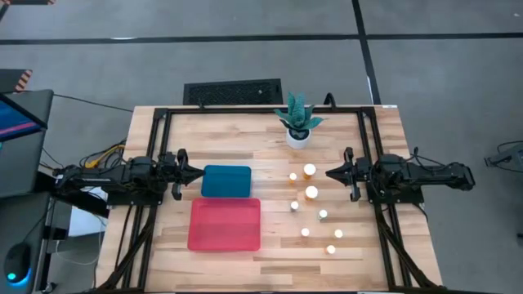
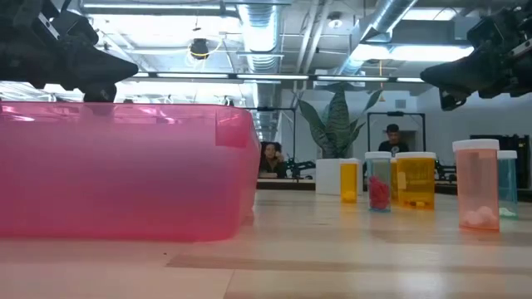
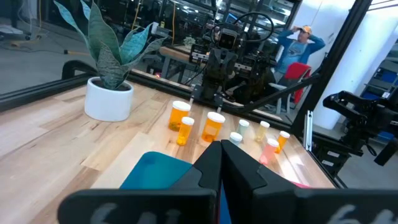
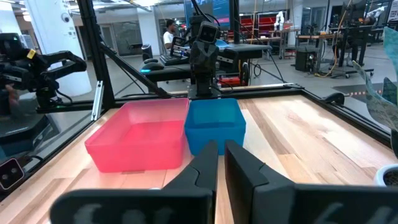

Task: Pick and place medicine bottles into bin by pill shape (circle, oval)

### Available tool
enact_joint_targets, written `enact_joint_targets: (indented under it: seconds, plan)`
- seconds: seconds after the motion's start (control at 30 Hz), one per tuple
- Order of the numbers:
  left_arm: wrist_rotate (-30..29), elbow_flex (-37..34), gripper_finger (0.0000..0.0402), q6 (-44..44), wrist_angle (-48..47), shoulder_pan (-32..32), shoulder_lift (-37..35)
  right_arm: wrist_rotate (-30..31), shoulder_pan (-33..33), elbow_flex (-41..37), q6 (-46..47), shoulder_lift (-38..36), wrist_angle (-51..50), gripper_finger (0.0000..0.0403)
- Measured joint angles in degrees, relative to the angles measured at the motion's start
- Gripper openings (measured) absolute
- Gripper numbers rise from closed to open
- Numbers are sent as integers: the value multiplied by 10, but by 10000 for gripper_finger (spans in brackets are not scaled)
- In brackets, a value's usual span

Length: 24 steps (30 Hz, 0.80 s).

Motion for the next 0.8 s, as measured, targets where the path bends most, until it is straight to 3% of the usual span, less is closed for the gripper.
enact_joint_targets:
  seconds: [0.17,0.27,0.57,0.7,0.8]
  plan:
    - [-3,0,0,-14,2,0,0,0,0,0,0,0,0,43]
    - [-5,0,0,-109,22,0,0,0,0,0,0,0,0,43]
    - [-191,0,0,-312,57,0,0,0,-7,0,-2,0,1,43]
    - [-239,0,0,-335,45,0,0,1,-7,0,-9,0,13,43]
    - [-266,0,0,-335,45,0,0,-2,-5,0,64,0,27,43]
